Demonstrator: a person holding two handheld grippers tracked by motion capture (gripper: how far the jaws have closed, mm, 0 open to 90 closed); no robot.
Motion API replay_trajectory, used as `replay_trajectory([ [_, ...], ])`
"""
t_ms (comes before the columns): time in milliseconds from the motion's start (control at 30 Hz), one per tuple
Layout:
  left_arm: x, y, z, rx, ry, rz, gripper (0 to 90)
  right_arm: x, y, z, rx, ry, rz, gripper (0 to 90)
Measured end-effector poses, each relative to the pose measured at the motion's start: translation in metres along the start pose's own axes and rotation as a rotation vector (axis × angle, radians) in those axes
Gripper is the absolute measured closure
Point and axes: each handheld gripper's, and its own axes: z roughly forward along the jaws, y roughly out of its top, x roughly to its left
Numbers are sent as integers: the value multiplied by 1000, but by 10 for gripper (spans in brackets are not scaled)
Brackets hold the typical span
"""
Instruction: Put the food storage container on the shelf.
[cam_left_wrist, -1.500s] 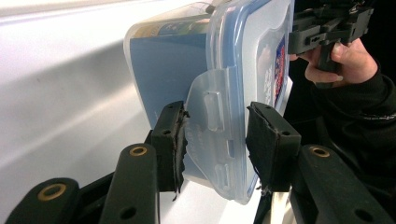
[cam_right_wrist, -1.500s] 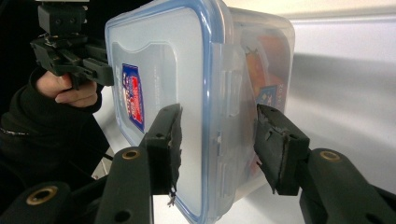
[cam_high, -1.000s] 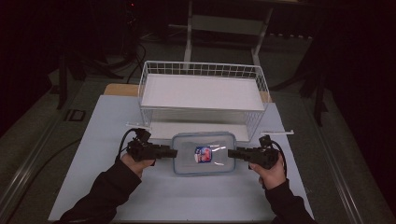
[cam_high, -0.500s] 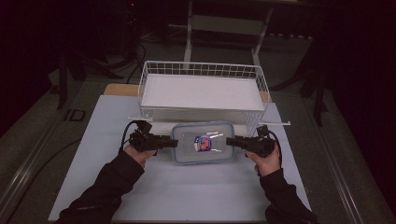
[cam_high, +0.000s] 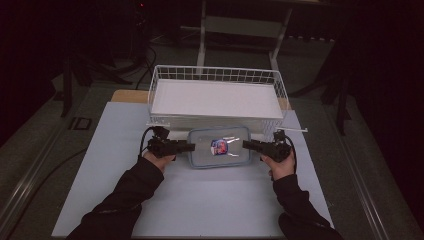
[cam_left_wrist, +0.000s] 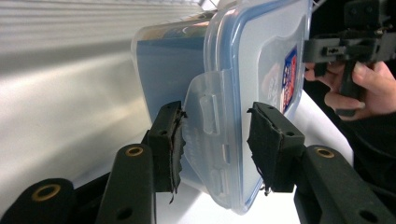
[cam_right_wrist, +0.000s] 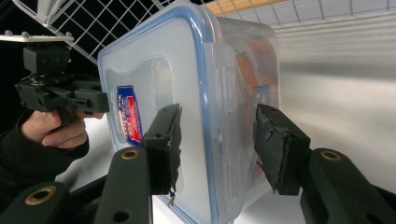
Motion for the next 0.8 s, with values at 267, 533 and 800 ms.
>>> replay_trajectory([
  [267, 6, 2, 8, -8, 39, 10, 542, -10, -2, 8, -15, -16, -4, 514],
  [533, 8, 4, 12, -32, 33, -25, 532, -9, -3, 12, -9, -67, -10, 497],
  [800, 11, 0, 18, -78, 59, -16, 481, 0, -1, 15, -32, -177, -57, 465],
])
